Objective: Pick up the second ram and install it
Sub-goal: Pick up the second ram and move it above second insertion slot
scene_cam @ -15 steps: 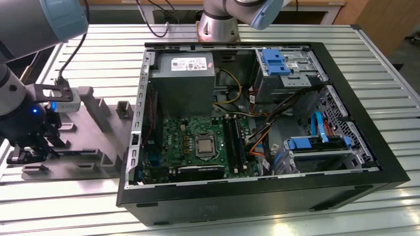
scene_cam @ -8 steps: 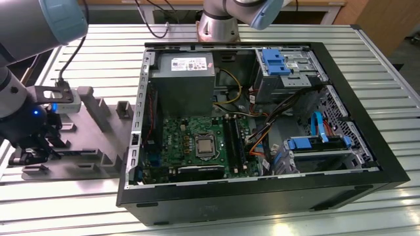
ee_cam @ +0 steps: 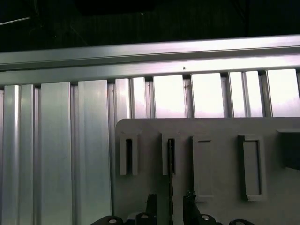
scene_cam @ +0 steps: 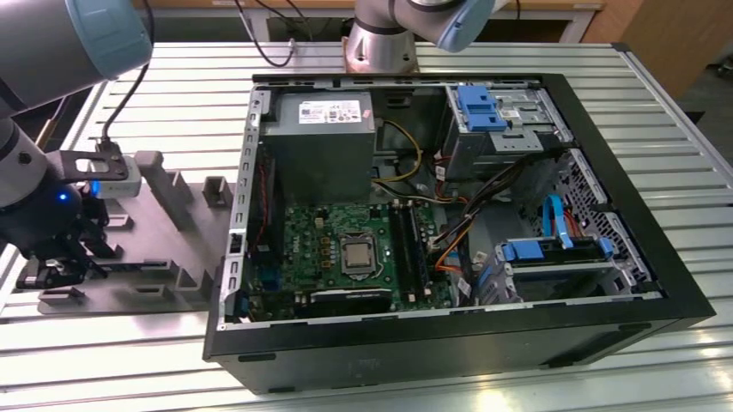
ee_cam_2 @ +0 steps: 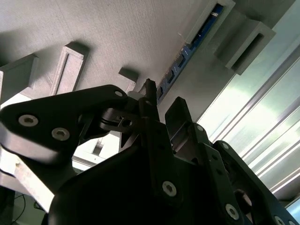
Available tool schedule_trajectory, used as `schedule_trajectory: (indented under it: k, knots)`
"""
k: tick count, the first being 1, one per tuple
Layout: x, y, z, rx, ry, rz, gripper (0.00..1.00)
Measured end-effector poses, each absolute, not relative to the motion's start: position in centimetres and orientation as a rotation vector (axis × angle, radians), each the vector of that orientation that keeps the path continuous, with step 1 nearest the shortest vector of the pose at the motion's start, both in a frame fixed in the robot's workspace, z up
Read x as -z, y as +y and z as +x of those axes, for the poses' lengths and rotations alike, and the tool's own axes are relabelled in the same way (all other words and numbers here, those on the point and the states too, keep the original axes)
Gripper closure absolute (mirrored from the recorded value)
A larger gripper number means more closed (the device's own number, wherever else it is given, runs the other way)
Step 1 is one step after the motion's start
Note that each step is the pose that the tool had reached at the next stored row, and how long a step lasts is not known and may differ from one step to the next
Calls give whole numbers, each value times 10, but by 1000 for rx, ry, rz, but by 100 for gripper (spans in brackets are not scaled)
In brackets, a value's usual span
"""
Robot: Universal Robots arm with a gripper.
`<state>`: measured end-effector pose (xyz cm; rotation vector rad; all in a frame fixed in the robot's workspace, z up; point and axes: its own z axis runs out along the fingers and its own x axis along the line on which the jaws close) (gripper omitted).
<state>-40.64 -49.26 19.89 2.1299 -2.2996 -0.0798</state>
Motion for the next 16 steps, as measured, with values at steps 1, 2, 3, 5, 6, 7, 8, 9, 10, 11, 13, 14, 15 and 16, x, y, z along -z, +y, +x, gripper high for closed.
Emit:
schedule_trajectory:
  k: [1,2,3,5,6,7,8,9,10,11,13,14,15,16]
  knots:
    - [-199,-493,-406,80,-2300,2130,64]
    - [-199,-493,-406,80,-2300,2130,64]
    - [-199,-493,-406,80,-2300,2130,64]
    - [-199,-493,-406,80,-2299,2130,64]
    - [-199,-493,-406,80,-2299,2130,66]
    - [-199,-493,-406,80,-2299,2130,66]
    - [-199,-493,-406,80,-2299,2130,73]
    - [-199,-493,-406,80,-2299,2130,73]
    - [-199,-493,-406,80,-2299,2131,73]
    - [-199,-493,-406,80,-2299,2131,73]
    - [-199,-493,-406,80,-2299,2131,74]
    - [-199,-493,-406,80,-2299,2131,74]
    - [-199,-493,-406,80,-2299,2131,81]
    - [-199,-493,-406,80,-2299,2131,81]
